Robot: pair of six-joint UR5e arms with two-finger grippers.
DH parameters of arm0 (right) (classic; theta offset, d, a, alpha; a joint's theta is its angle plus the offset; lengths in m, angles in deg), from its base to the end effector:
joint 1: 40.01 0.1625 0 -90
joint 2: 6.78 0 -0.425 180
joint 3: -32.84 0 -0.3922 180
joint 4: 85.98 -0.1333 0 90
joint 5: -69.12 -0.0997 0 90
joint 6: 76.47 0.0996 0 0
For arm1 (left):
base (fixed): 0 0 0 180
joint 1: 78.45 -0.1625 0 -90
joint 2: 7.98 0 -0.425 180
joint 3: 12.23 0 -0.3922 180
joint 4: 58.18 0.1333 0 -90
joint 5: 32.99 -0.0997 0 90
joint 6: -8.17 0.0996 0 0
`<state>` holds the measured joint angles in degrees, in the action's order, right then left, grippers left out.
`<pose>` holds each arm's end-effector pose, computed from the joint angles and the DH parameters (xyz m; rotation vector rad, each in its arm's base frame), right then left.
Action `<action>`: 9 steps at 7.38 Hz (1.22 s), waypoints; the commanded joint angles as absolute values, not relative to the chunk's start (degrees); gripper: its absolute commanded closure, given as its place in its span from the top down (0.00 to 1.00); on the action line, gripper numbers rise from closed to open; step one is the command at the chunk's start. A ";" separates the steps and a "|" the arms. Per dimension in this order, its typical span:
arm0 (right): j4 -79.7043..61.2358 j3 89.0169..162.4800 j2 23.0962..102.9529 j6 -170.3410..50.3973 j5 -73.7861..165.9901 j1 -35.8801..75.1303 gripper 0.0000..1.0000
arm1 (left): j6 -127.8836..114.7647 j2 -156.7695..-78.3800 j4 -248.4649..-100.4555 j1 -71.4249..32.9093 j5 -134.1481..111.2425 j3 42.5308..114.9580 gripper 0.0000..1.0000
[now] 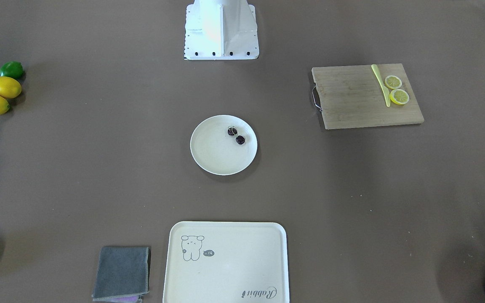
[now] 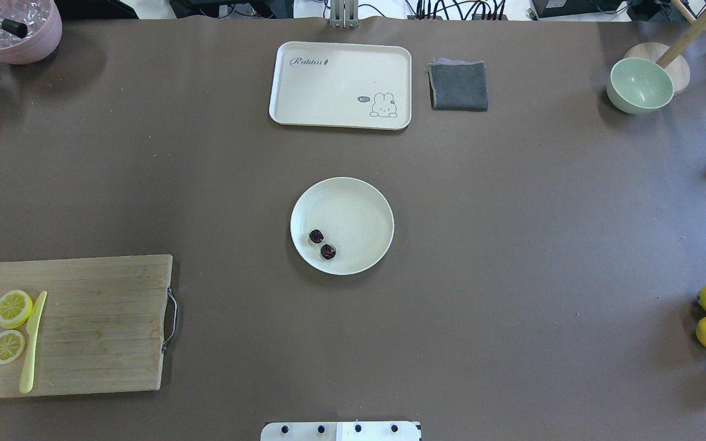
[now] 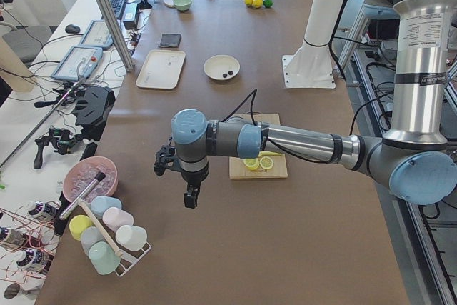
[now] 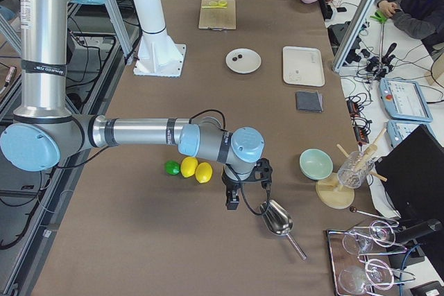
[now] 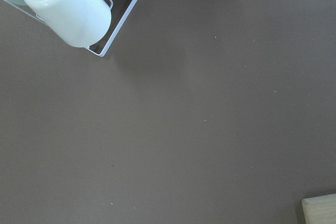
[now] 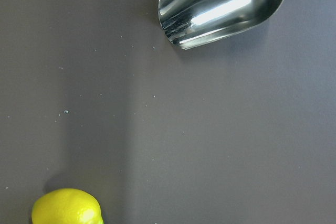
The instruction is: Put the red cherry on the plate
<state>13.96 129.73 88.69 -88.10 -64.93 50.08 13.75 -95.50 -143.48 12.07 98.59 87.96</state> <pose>0.0647 -0.4395 0.6614 -0.0623 -0.7783 -0.1339 -0.0715 -0.4731 0.6037 0.0888 0.7222 0.1034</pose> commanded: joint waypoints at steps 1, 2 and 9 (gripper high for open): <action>10.17 127.59 88.67 -88.07 -65.53 50.08 1.00 | 13.97 -92.46 -143.87 12.16 99.03 90.85 0.98; 10.08 127.76 88.67 -88.07 -65.44 50.08 1.00 | 13.97 -92.27 -143.87 12.16 98.59 90.70 0.98; 10.08 128.11 88.49 -88.07 -65.52 50.08 1.00 | 13.71 -91.30 -143.79 12.78 102.43 89.47 0.98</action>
